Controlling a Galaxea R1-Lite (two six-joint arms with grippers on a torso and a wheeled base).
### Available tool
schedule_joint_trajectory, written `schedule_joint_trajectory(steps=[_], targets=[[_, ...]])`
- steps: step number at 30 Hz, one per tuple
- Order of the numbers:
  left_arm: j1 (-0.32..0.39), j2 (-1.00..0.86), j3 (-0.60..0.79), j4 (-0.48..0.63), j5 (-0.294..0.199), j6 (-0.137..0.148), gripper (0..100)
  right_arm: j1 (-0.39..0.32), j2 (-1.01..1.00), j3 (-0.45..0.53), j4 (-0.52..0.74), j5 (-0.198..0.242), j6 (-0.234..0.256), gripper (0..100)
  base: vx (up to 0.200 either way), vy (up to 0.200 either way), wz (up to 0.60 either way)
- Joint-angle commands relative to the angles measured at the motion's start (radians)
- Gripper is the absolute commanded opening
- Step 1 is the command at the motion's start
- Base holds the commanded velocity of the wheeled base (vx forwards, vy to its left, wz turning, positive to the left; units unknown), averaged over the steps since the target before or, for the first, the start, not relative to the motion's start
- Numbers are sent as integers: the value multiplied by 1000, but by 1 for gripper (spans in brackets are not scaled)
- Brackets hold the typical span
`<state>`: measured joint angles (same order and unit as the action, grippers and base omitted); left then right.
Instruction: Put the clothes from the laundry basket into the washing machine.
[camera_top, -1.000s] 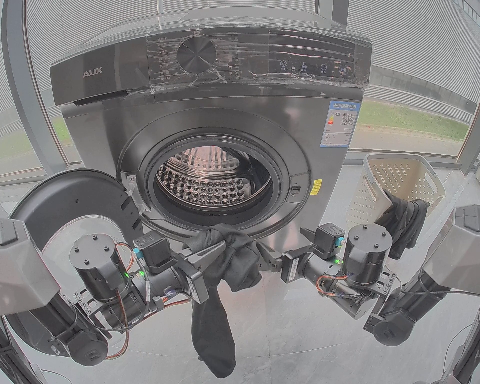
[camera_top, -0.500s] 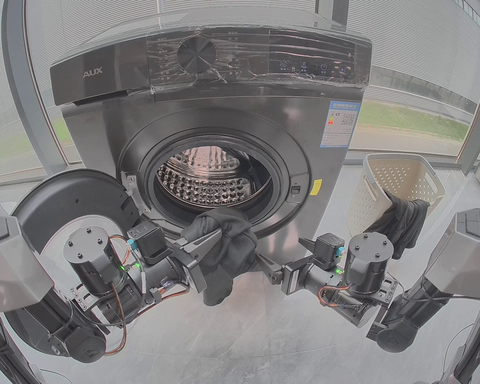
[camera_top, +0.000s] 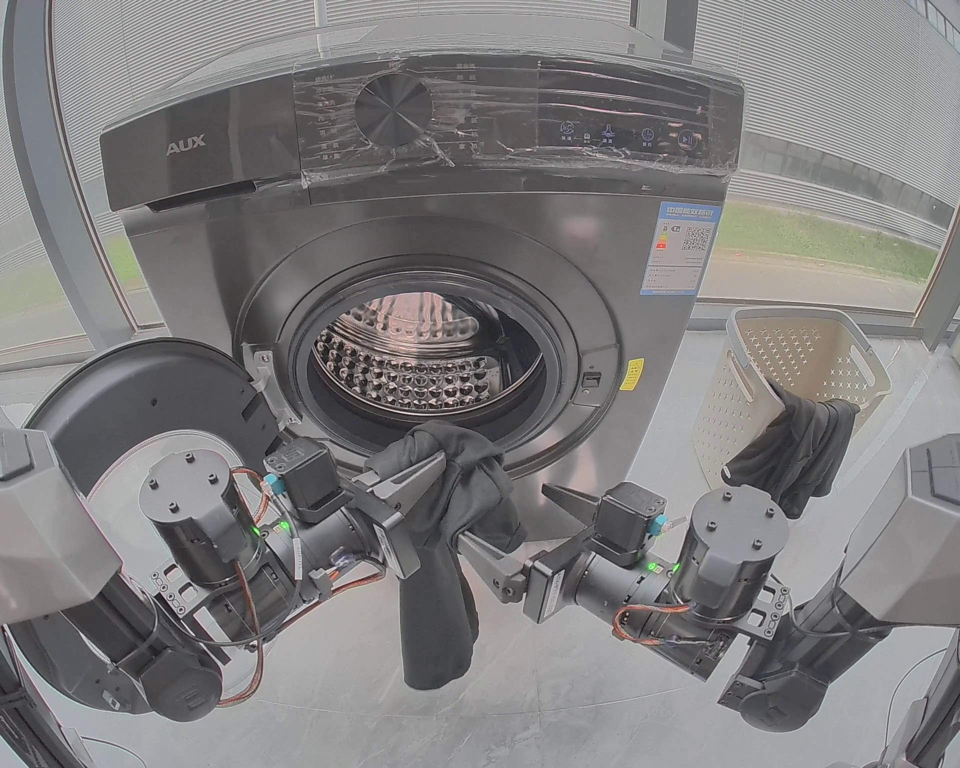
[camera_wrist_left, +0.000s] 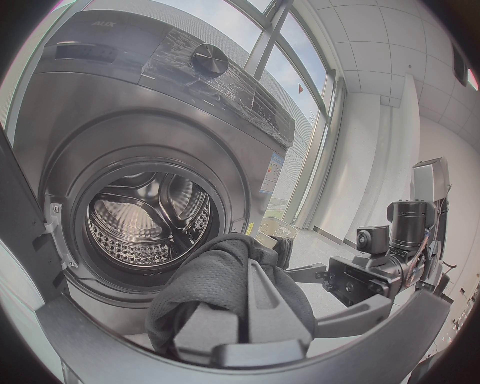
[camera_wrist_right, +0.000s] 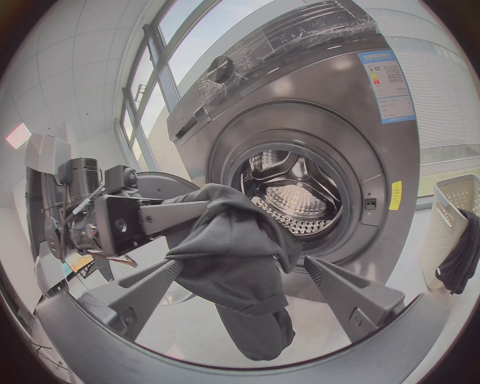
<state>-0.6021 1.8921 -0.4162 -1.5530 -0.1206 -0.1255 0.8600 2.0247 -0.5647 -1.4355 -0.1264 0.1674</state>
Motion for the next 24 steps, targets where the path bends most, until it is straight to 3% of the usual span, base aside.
schedule_joint_trajectory(steps=[1, 13, 24], targets=[[2, 12, -4, -4, 1, 0, 0, 16, 6, 19, -19, 19, 0, 100, 0, 0, 0], [15, 13, -19, -4, 22, -17, 0, -15, 6, 74, -5, 13, -8, 100, 0, 0, 0], [18, 13, -21, -4, 21, -17, 0, 11, 112, -24, -40, 21, -11, 100, 0, 0, 0]])
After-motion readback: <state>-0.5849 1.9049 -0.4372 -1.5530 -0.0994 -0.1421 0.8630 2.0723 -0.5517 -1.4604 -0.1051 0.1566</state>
